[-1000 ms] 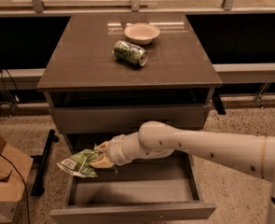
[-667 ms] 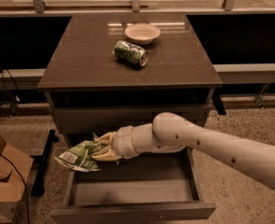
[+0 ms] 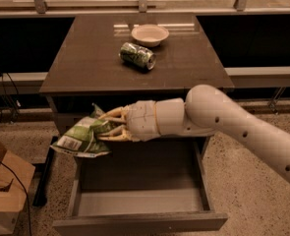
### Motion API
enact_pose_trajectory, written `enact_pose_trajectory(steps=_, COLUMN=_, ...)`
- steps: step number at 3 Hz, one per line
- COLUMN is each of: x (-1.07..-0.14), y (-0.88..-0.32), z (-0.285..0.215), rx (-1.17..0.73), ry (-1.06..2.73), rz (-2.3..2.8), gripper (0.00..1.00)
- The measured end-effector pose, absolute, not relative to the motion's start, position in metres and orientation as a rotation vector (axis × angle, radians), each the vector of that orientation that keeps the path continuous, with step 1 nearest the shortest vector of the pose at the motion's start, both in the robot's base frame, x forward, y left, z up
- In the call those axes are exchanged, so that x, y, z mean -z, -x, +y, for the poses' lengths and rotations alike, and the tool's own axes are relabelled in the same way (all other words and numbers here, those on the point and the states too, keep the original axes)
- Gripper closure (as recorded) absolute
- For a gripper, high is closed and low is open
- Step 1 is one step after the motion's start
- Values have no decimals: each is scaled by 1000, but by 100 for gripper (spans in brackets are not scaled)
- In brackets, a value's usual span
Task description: Pick green jalapeno chip bag from middle drawer and place on counter
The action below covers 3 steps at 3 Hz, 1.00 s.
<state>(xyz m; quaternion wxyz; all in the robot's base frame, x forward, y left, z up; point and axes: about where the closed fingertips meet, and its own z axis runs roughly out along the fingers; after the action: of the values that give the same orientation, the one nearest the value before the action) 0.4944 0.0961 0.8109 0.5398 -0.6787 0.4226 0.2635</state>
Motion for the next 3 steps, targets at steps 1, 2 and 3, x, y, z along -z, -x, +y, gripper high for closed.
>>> enact_pose_trajectory(steps=1, x=-865, y=-523, z=101, rx=-522, ry=1629, rz=945, gripper=100)
enact_pose_trajectory(steps=2, x=-864, y=-523, z=101, rx=-522, ry=1630, rz=945, gripper=100)
enact_pose_trajectory(steps=3, x=-876, y=-546, z=106, rx=-442, ry=1647, rz=930, gripper=100)
